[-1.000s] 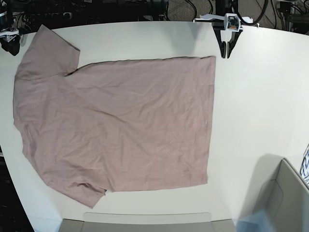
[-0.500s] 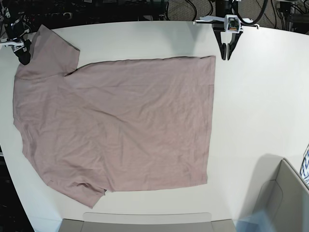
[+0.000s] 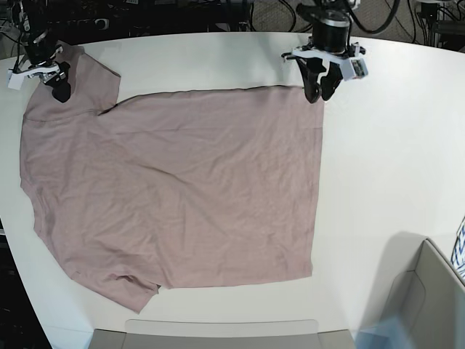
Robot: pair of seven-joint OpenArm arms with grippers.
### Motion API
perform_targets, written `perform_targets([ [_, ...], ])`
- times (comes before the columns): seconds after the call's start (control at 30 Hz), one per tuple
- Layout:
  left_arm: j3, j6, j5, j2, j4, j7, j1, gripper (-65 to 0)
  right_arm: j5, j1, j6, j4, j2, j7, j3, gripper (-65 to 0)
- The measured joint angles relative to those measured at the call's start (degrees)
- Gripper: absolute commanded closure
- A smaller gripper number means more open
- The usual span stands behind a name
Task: Fold the T-shirt properly
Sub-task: 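Lower both grippers to the shoulder corners of the pink T-shirt and grasp, then pull the grasped shoulder edge toward the robot with both grippers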
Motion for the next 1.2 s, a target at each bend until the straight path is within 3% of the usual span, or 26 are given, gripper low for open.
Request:
perform_targets([
  [0.13, -4.37, 0.15, -8.98, -2.14, -1.01, 10.82, -4.00, -20.2, -0.24, 0.02, 0.00, -0.04, -0.31, -2.67, 2.23, -27.7],
  [0.33, -11.41, -0.13, -14.60, -1.66, -5.42, 14.47, -4.76, -20.4, -0.42, -0.11, -0.68, -0.04, -0.13, -3.56, 3.34, -27.7],
  [0.47, -11.80, -0.92, -17.92, -2.14, -8.61, 18.86, -6.40, -20.4, -0.42, -0.11, -0.63, -0.07, -0.15, -3.76, 3.34, -27.7],
  [0.7, -11.54, -0.59, -17.88, -1.90, -9.84, 23.23, -10.03, -20.4, -0.42, -0.09, -0.63, 0.13, -0.13, -3.76, 3.19, -27.7],
  [0.87, -11.69, -6.60, -19.91, -1.92, -11.61, 28.09, -12.39, -20.4, -0.42, -0.15, -0.63, 0.11, -0.09, -3.89, 3.17, -27.7],
  [1.0, -11.69, -7.69, -21.18, -1.62, -16.13, 29.20, -15.58, -20.2, -0.42, -0.13, -0.63, 0.15, 0.07, -3.93, 3.17, -27.2],
  [1.1, -11.69, -8.28, -22.03, -1.62, -18.58, 29.00, -16.50, -17.4, -0.46, -0.15, -0.66, 0.22, 0.07, -4.04, 3.04, -19.6],
  [1.2, -11.69, -8.24, -21.92, -1.62, -19.12, 28.61, -16.50, -8.0, -0.76, -0.28, -0.90, 0.22, 0.17, -4.52, 2.93, -7.3],
])
